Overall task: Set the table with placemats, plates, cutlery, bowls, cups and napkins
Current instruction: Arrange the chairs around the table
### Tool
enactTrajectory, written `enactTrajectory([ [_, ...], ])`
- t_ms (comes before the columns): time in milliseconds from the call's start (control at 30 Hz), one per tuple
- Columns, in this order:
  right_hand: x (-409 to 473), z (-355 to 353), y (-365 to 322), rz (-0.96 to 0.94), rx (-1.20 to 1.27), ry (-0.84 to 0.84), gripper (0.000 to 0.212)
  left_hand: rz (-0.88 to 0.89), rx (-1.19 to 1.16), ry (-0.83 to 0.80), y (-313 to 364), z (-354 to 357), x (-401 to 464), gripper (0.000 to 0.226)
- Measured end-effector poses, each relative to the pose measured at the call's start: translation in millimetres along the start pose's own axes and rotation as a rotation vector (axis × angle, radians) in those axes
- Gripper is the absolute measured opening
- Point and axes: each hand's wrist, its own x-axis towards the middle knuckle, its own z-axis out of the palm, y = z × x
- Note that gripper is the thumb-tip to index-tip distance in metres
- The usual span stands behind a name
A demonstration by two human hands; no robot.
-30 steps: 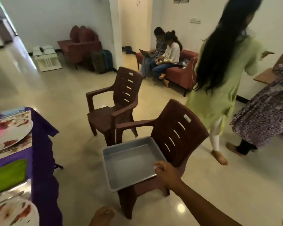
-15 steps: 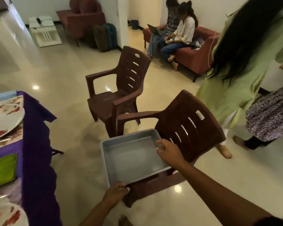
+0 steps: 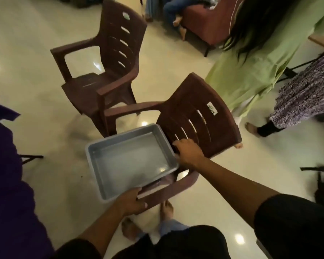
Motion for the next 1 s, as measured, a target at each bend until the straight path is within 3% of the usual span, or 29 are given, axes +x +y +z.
enactTrajectory([
  [133, -19.7, 55.2, 20.4, -0.213, -0.116, -0.303, 0.064, -0.027, 0.164, -0.031, 14.3, 18.9, 16.5, 0.094],
  [300, -21.3, 115.0, 31.6, -0.387, -0.228, -0.402, 0.074, -0.051, 0.257, -0.038, 19.0, 50.6, 38.3, 0.081],
  [400, -20.5, 135.9, 34.2, -0.425, -0.248, -0.452, 0.067, -0.069, 0.353, -0.030, 14.5, 69.8, 41.8, 0.080],
  [533, -6.9, 154.9, 46.5, -0.419, -0.221, -0.633, 0.038, -0.090, 0.361, 0.007, 8.2, 89.8, 52.5, 0.083],
  [700, 14.2, 180.9, 60.0, -0.573, -0.388, -0.774, 0.042, -0.130, 0.263, -0.003, 4.6, 106.6, 59.6, 0.075],
  [800, 30.6, 180.6, 52.4, -0.612, -0.363, -0.829, 0.042, -0.133, 0.234, 0.017, 2.9, 102.0, 66.2, 0.065],
  [1000, 52.1, 173.3, 29.2, -0.644, -0.426, -0.725, 0.048, -0.168, 0.306, 0.077, -8.2, 80.6, 67.2, 0.066],
])
